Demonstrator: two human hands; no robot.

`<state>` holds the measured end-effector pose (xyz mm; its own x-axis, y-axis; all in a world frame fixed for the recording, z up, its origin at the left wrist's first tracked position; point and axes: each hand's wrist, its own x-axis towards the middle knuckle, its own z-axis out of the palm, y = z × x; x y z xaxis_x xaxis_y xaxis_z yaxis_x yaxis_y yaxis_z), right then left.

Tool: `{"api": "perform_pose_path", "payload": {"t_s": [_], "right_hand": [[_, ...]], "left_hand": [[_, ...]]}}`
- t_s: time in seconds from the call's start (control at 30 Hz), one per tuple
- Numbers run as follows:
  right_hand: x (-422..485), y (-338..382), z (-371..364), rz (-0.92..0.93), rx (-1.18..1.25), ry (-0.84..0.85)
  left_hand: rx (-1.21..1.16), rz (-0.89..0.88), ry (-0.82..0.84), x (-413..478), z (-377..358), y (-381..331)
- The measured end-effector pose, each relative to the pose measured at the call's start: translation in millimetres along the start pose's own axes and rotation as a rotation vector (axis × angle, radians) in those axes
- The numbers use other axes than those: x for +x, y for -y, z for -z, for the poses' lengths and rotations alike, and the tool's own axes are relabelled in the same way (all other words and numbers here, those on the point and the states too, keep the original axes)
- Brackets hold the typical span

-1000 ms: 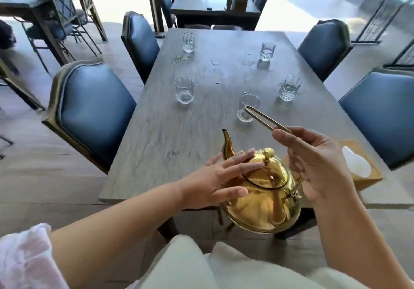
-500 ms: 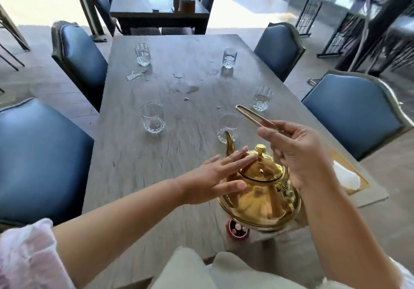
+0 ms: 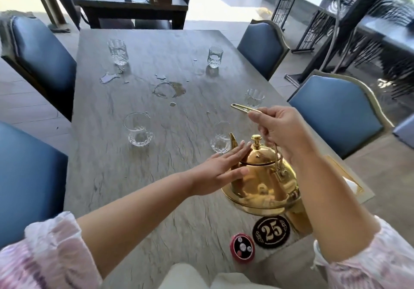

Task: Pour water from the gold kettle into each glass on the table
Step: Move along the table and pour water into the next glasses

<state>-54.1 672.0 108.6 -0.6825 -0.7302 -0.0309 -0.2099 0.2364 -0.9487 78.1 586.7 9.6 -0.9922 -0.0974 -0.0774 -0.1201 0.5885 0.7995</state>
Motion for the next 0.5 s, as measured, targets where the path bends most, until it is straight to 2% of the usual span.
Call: {"api": "perform_pose_path", "payload": {"t_s": [0.23,0.5], "right_hand": [[25,7,-6,-0.029,-0.158,0.031],[41,8,-8,-0.102,-0.221,0.066]], "left_hand": [[-0.107,0.000,-0.008,17,5,10],[-0.188,0.022,0.002,24,5,11]]}}
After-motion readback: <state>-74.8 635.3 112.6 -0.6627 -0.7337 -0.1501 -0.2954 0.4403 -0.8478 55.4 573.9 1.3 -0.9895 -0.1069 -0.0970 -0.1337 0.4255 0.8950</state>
